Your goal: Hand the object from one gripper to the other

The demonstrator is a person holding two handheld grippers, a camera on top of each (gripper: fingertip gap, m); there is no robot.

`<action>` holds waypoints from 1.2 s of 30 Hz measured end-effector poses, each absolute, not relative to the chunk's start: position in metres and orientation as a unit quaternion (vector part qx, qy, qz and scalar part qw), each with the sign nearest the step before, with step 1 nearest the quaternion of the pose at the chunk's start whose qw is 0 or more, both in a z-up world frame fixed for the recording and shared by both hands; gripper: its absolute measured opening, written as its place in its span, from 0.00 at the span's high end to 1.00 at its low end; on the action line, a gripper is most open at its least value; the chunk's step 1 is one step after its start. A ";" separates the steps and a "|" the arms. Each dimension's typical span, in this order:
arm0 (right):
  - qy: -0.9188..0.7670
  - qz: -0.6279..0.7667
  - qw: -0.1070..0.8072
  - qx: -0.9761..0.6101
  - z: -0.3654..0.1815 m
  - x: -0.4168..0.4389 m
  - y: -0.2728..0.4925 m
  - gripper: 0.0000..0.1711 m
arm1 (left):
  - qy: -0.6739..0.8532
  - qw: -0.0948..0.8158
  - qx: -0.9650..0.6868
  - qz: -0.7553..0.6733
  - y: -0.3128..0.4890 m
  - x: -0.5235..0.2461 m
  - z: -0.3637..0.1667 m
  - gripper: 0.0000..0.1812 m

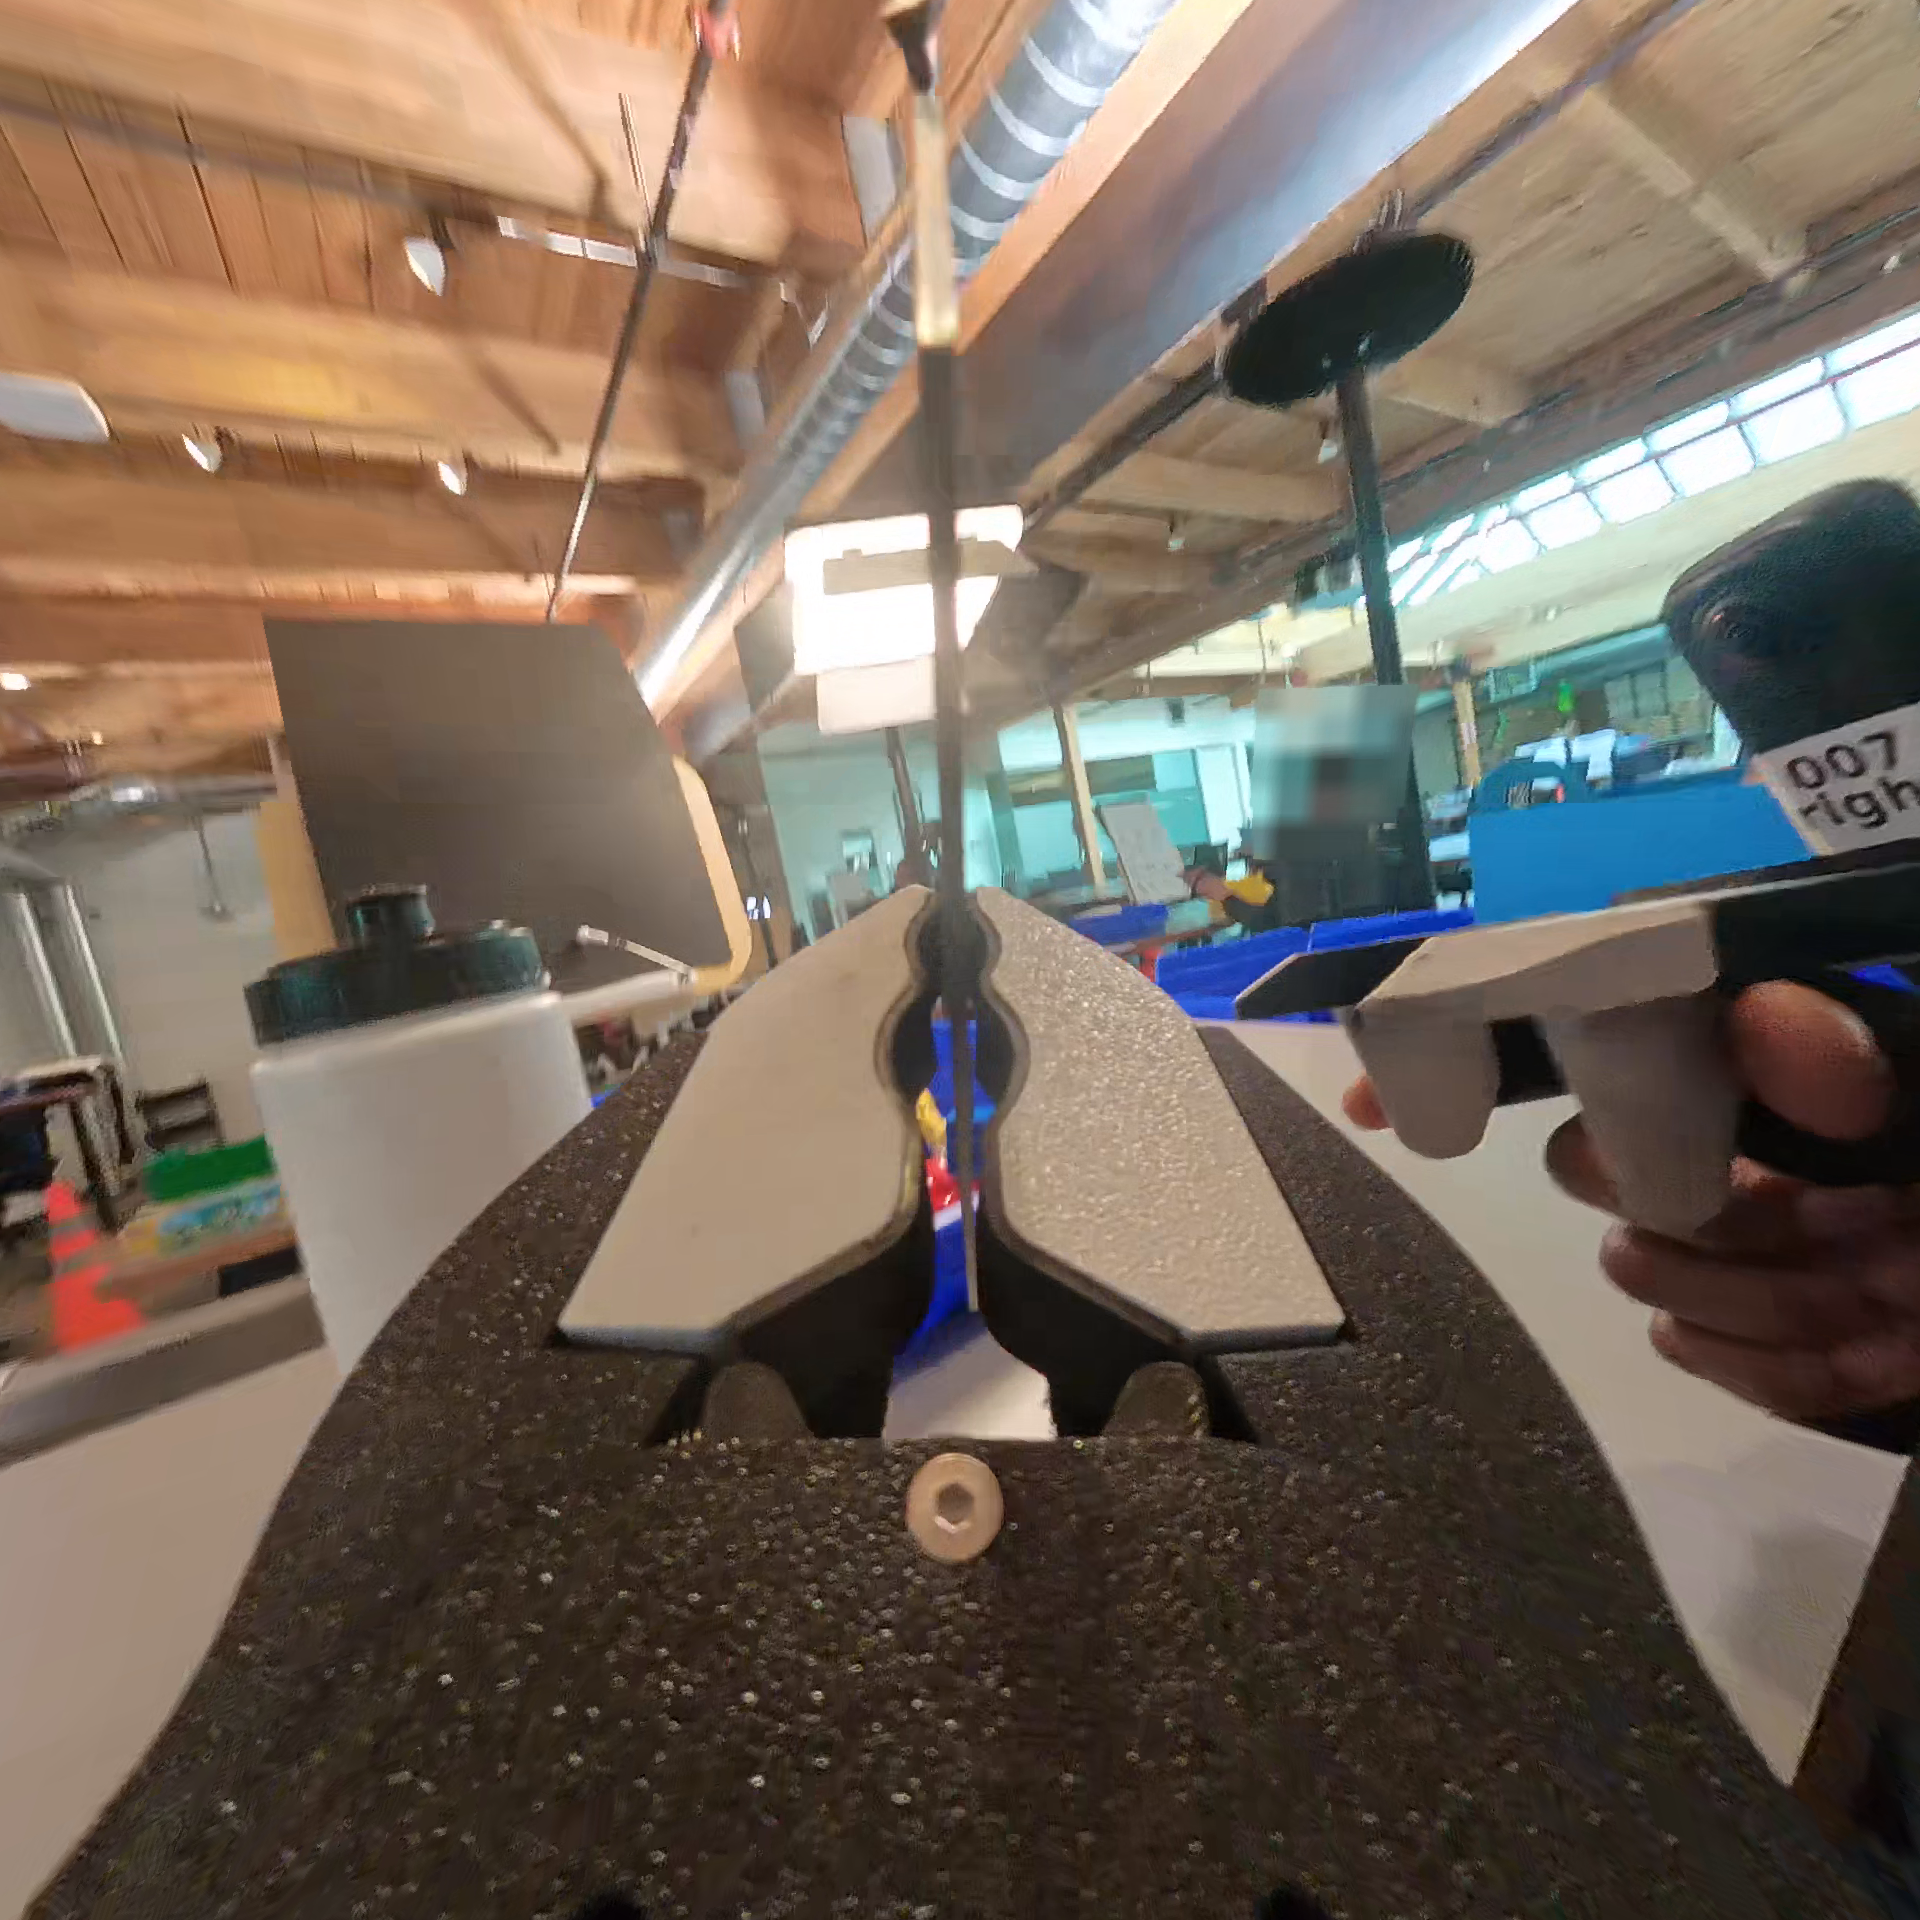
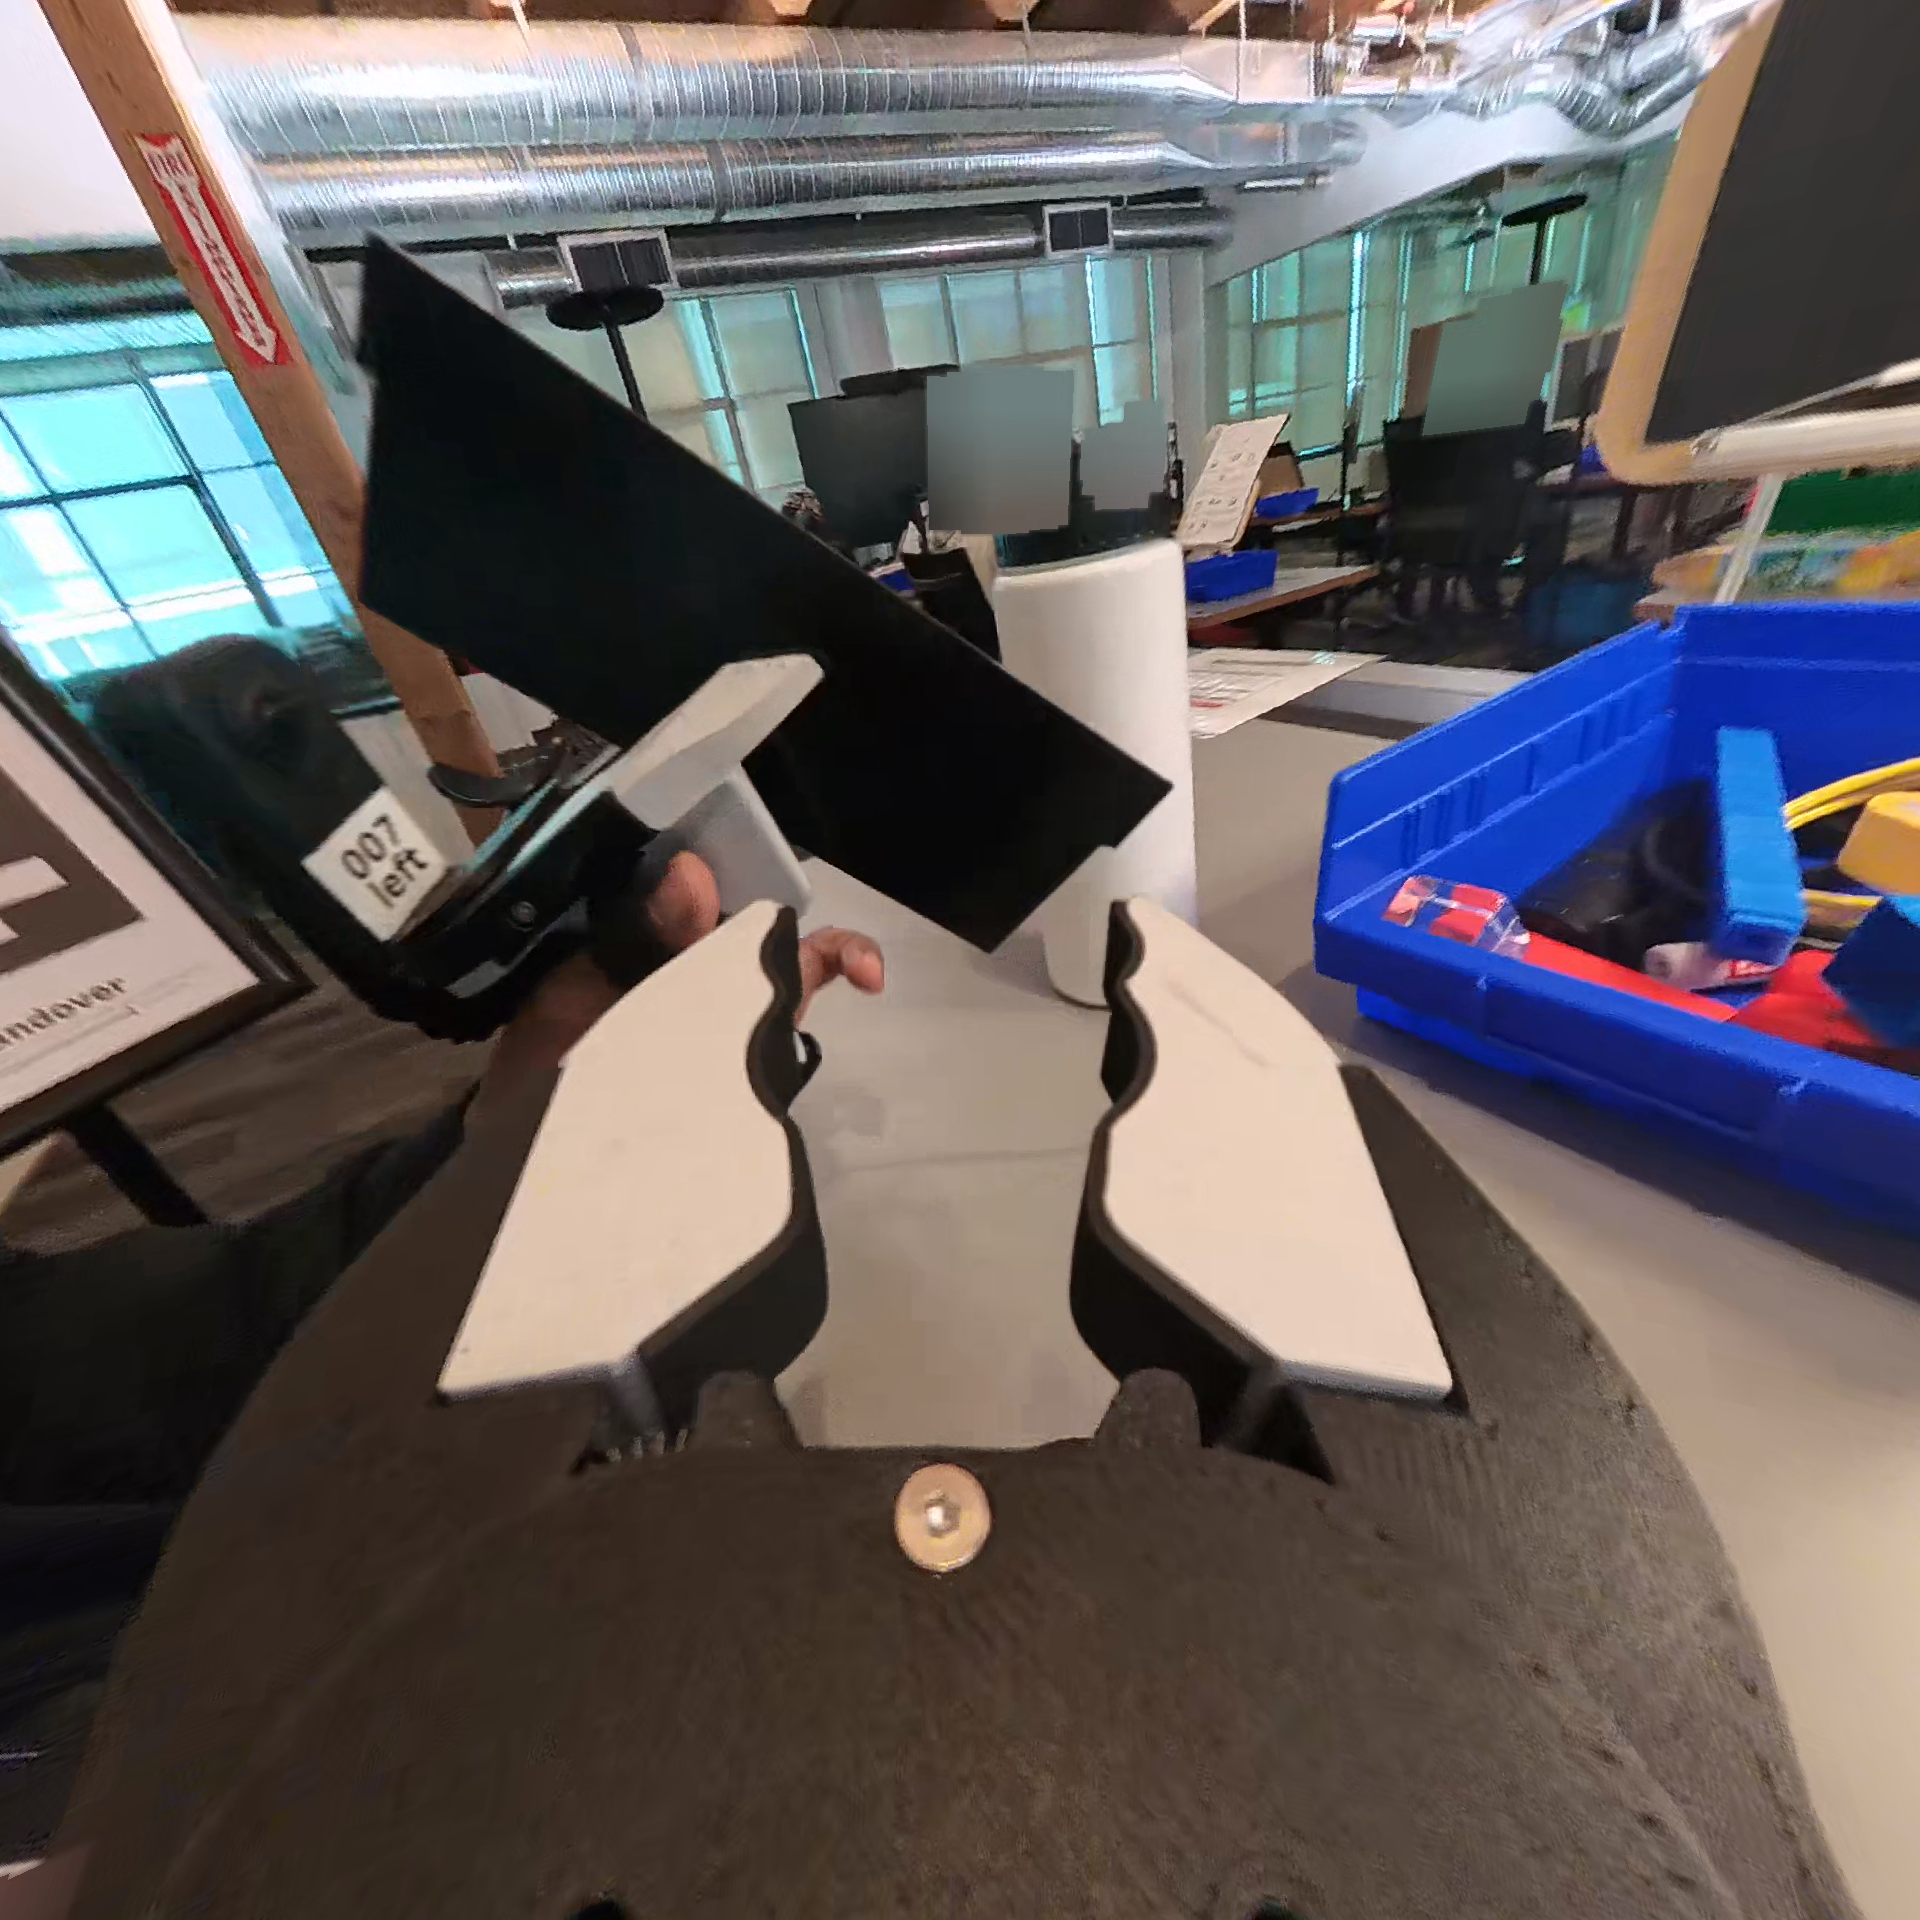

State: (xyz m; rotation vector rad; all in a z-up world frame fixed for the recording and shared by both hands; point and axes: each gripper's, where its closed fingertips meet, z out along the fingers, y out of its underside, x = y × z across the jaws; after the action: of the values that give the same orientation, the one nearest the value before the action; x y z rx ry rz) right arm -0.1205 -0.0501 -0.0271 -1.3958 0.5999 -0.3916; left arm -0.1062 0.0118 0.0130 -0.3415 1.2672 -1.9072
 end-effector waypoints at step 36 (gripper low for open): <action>0.231 -0.044 0.863 -0.447 -0.028 -0.160 -0.003 0.62 | 0.250 0.104 -0.139 -0.953 0.054 -0.152 0.075 0.99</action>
State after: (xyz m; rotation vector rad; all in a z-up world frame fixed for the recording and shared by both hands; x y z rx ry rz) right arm -0.1605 -0.0031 -0.0280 -0.9368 0.4849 -0.0919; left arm -0.1516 0.0537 0.0754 -0.4094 0.7367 -2.8087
